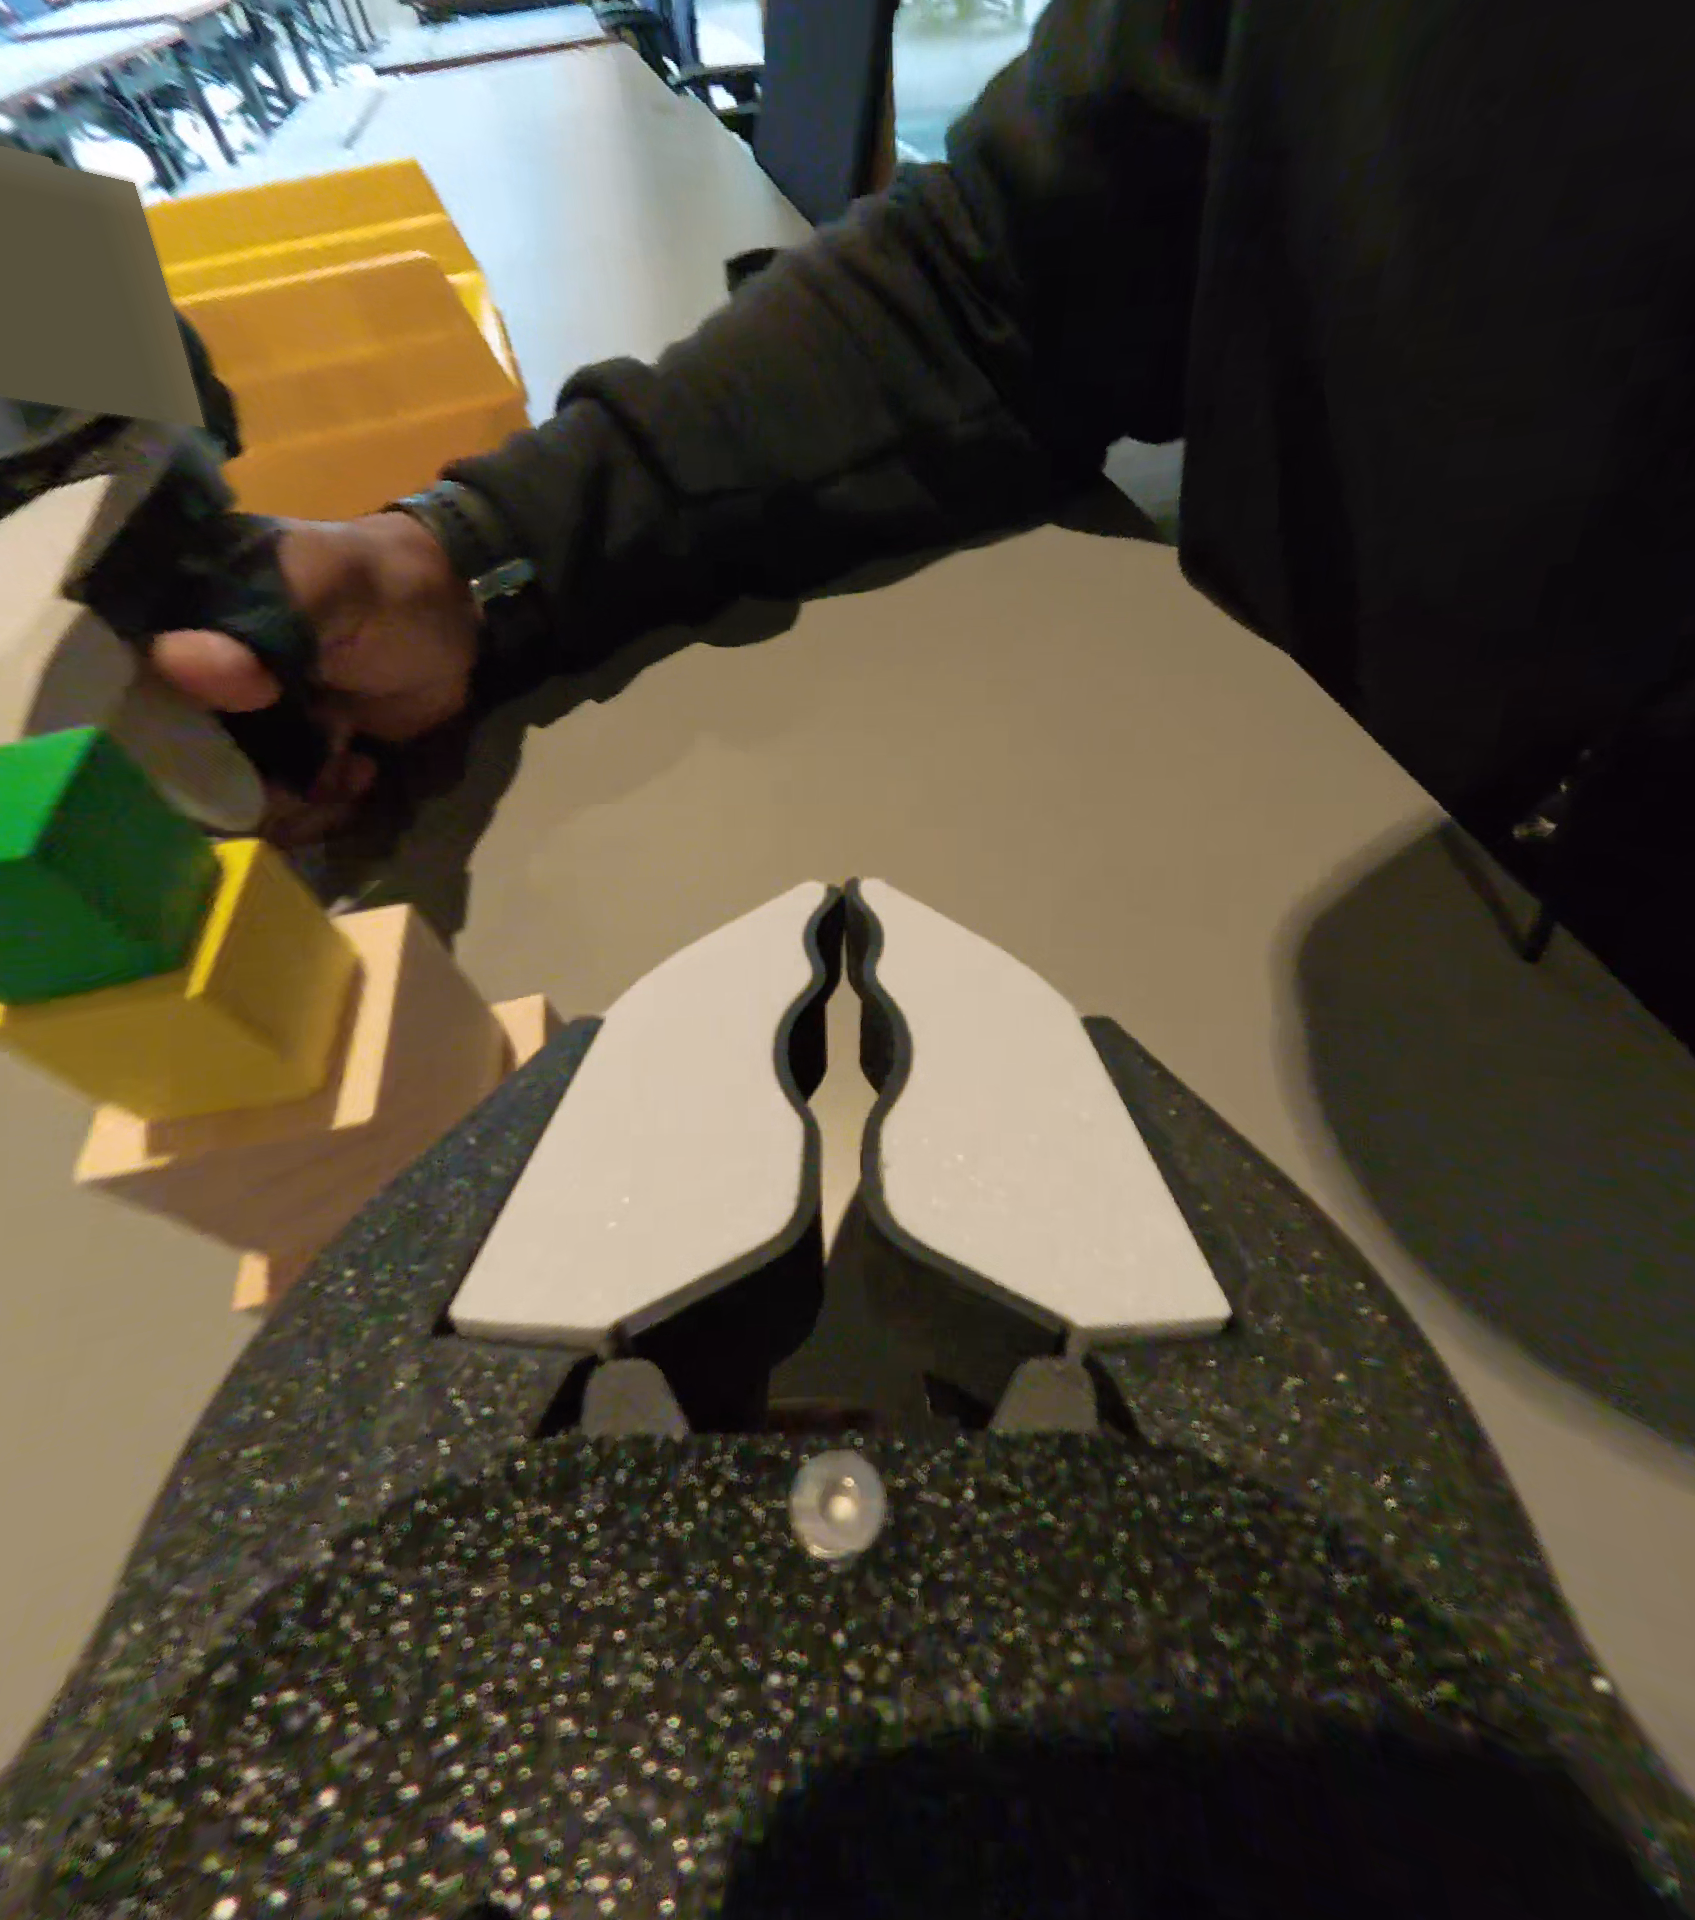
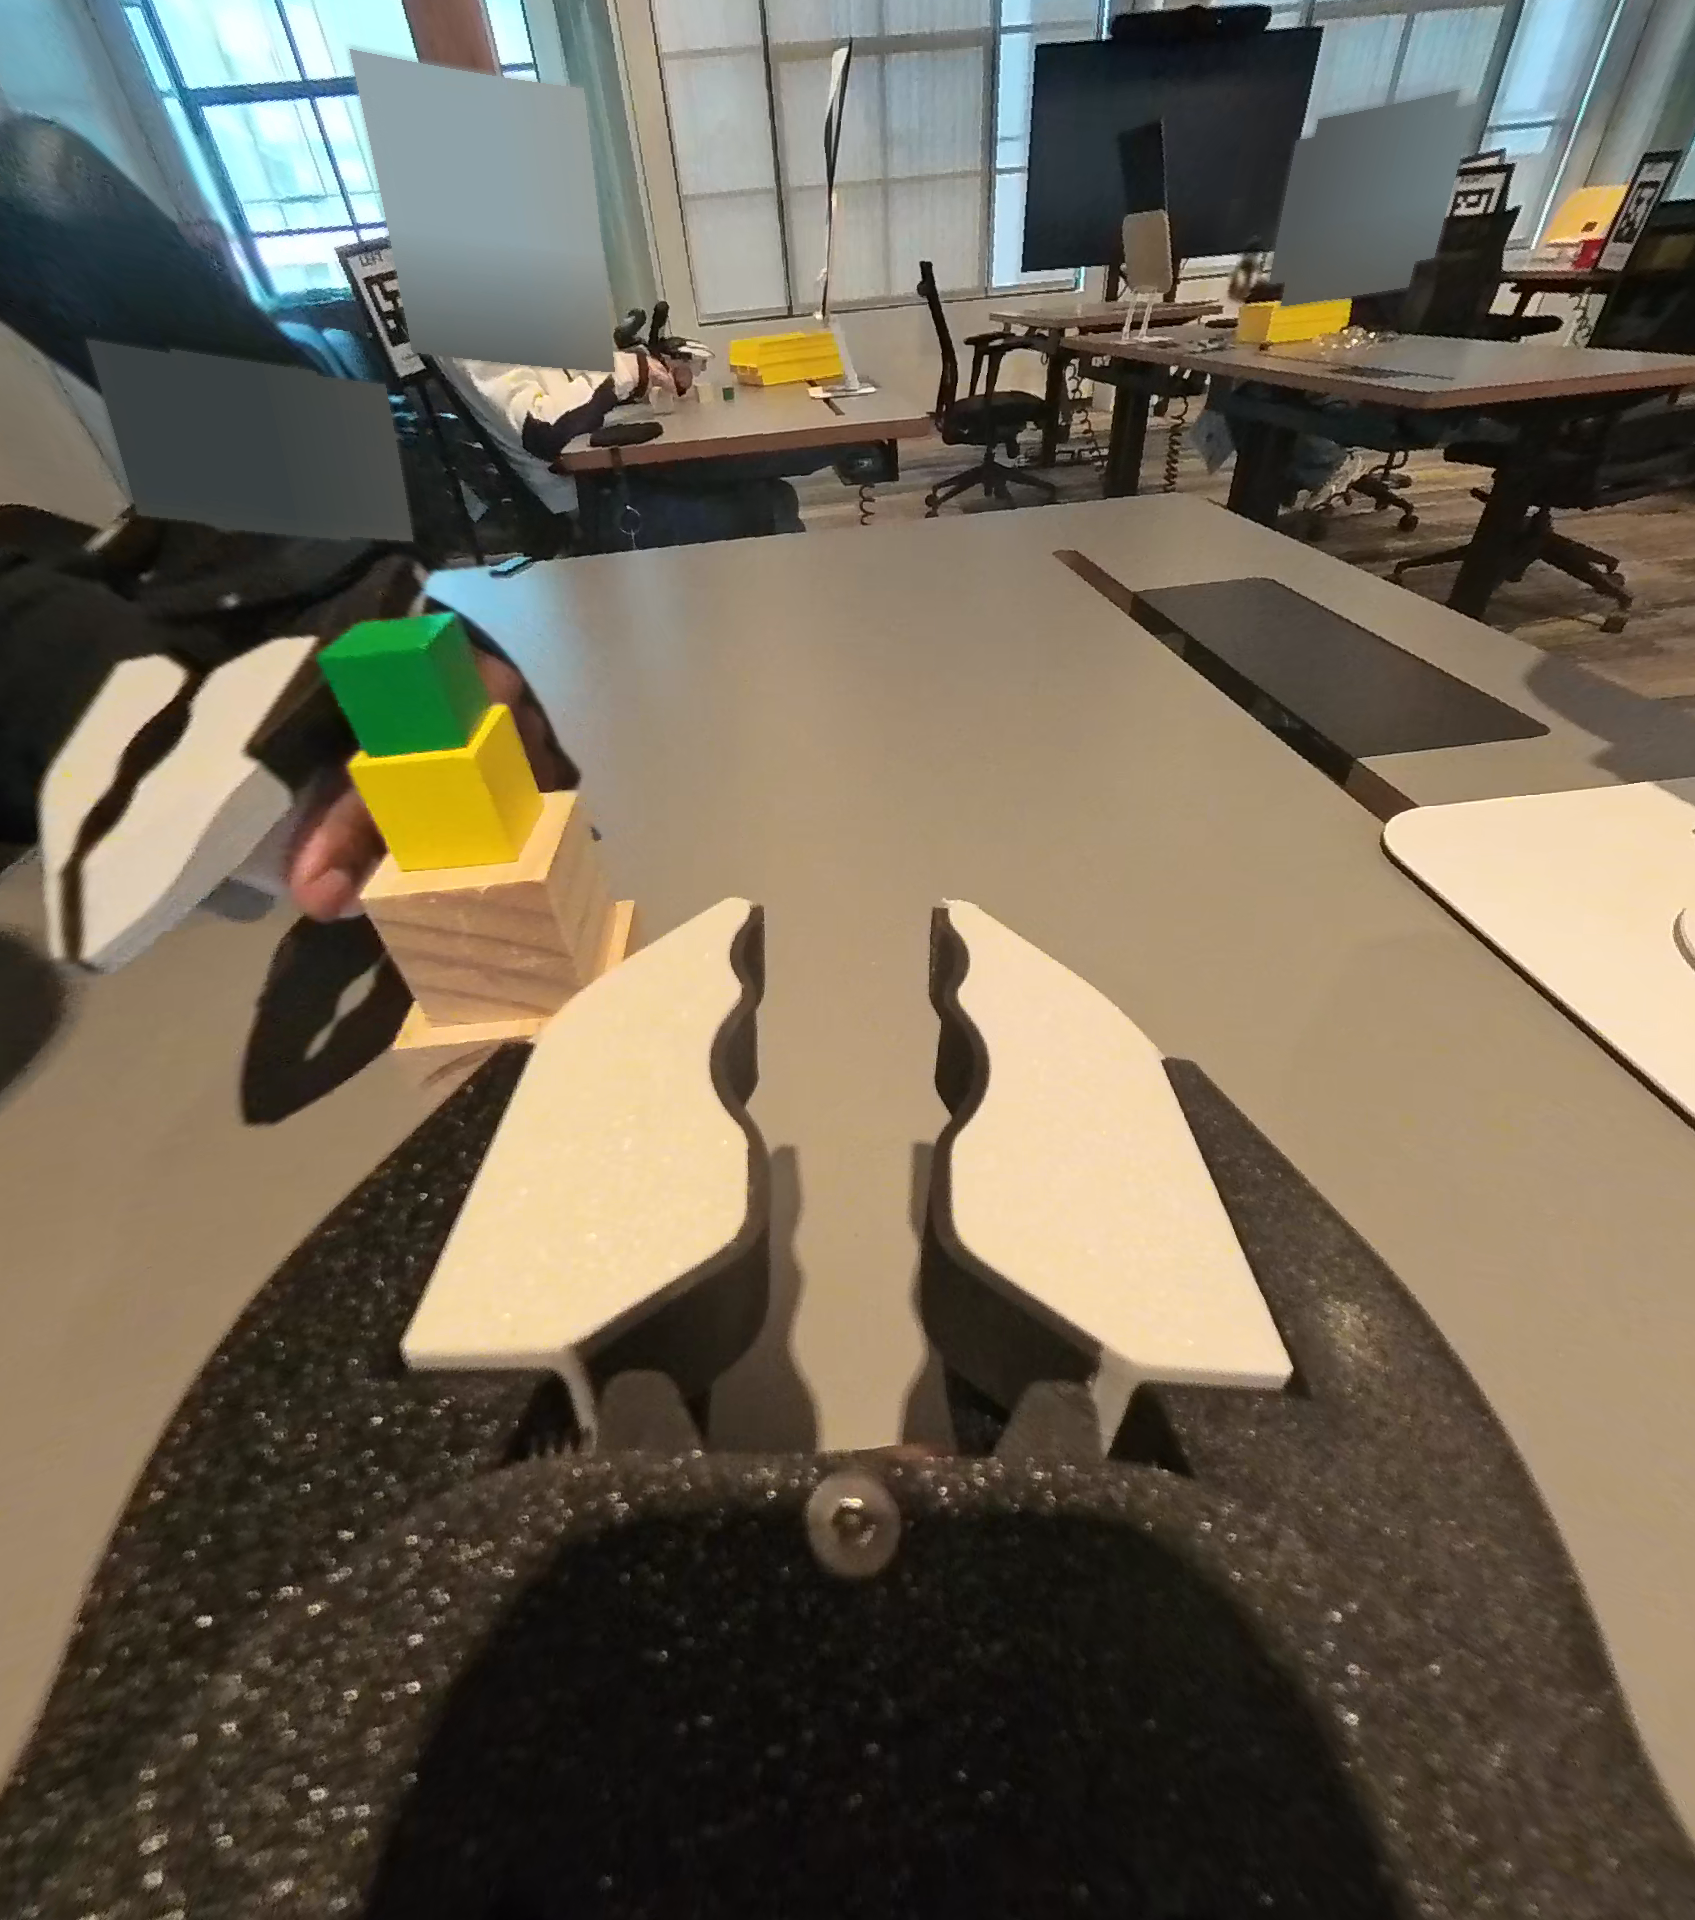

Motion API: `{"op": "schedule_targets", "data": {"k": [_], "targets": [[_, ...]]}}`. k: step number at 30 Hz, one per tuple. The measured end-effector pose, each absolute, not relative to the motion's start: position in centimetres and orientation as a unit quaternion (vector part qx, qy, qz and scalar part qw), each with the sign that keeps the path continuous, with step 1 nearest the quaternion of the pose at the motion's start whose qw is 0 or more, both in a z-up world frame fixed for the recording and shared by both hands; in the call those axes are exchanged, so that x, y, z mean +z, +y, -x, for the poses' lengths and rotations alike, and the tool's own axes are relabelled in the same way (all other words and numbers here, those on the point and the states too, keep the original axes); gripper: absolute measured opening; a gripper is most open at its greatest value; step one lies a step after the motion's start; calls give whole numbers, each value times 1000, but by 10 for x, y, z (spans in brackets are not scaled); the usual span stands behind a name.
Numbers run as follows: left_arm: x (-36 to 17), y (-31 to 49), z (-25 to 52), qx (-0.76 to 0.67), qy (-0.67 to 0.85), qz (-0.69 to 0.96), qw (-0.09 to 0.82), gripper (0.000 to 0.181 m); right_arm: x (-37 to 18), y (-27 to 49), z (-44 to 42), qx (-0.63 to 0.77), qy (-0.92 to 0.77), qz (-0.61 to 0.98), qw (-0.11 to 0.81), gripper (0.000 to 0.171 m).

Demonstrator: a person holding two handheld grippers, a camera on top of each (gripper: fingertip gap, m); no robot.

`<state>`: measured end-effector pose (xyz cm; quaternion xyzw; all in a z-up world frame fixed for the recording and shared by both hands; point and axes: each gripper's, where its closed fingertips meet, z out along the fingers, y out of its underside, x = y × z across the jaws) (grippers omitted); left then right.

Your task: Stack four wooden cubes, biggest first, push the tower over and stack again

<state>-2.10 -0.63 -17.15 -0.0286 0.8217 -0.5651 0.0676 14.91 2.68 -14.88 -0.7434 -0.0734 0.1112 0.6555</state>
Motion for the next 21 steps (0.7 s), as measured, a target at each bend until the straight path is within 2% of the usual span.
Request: {"op": "schedule_targets", "data": {"k": [4, 7, 9, 12, 21], "targets": [[-178, -13, 18, -542, 837, 34, 67, 0, -149, 27, -150, 112, -72, 743, 655, 31], [-175, 11, -42, -502, 827, 189, 168, 0, -149, 27, -150, 113, -71, 744, 655, 31], [-158, 30, -68, -531, 777, 287, 176, 0, -149, 27, -150, 113, -71, 744, 655, 31], [-150, 45, -69, -557, 757, 303, 154, 0, -148, 27, -150, 113, -69, 742, 657, 31], [-161, 103, -83, -523, 750, 331, 234, 0, -147, 12, -192, 44, -9, 743, 668, 31]]}}
